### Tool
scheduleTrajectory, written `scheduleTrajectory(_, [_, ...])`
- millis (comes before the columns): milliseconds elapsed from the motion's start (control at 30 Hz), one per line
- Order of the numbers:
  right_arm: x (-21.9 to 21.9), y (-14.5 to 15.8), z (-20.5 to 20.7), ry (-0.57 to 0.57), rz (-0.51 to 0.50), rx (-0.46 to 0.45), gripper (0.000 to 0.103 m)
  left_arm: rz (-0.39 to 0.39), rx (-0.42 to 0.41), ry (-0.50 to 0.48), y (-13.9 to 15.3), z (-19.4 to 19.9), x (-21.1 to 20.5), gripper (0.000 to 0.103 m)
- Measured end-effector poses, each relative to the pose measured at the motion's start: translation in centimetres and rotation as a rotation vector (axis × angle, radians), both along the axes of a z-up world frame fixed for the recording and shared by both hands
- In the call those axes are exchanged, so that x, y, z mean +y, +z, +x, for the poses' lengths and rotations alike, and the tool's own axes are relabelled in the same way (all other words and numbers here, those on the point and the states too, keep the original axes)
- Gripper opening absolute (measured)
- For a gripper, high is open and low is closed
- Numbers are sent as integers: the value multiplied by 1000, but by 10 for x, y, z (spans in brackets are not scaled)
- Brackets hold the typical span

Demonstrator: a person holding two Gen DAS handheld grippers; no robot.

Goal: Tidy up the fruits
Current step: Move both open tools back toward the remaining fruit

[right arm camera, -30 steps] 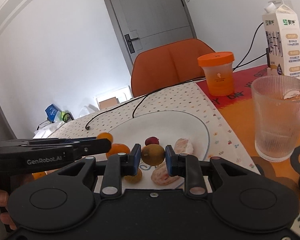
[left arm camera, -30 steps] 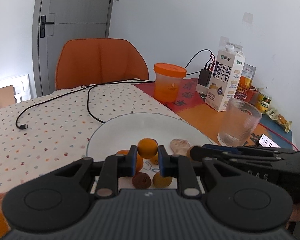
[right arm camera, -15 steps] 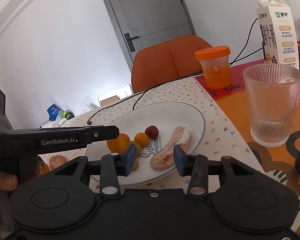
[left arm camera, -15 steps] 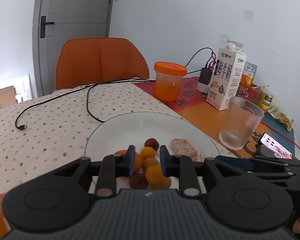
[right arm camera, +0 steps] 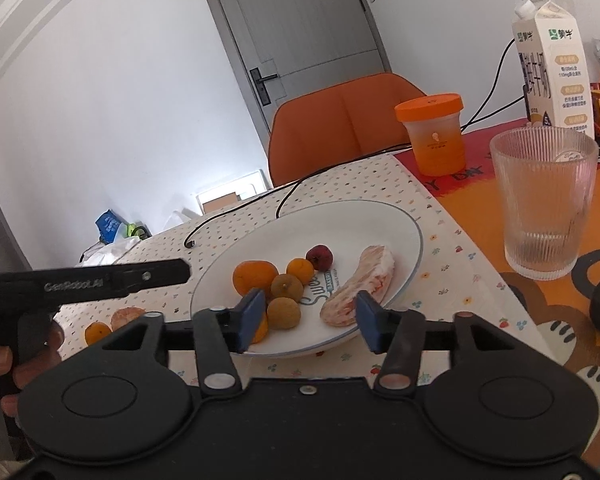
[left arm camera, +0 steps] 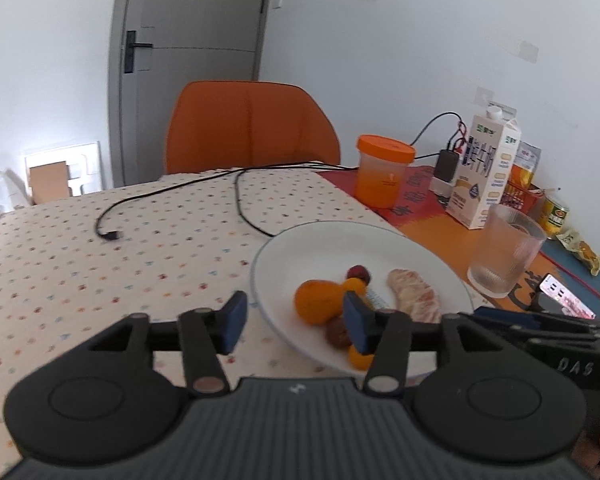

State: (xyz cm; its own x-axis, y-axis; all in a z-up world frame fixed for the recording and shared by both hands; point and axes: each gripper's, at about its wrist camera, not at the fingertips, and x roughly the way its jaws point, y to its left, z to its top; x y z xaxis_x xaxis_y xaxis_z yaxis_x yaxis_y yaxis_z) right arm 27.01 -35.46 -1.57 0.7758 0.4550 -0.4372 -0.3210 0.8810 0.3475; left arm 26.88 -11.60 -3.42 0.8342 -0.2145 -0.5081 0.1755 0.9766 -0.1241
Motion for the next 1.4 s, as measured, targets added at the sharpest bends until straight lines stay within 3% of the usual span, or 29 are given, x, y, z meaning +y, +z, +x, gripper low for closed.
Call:
scheduleTrajectory(133, [3,3,-5,2,3,-3,58,-1,-7,16,2,-11,10,67])
scheduleTrajectory(200, [6,6,-8,5,0,-8,62,3,-12,26,3,-16,15,79])
scheduleTrajectory(300, [12,9,-14,11,-5,-20,69,7,-20,40,5,-23,24,87])
scheduleTrajectory(467, [19,13,-21,12,-1,-31,94,1,-20,63,6,-34,41,94])
scheduleTrajectory(567, [24,13,-24,17,2,-30,103,-7,-22,79,7,-40,52,94])
scheduleTrajectory(800, [41,15,-30,39,2,-34,103,-57,-39,99,8,-57,79,94])
scheduleTrajectory(1400, [86,16,-38,133,-14,-34,103,-67,-77,186,10,-94,131,94])
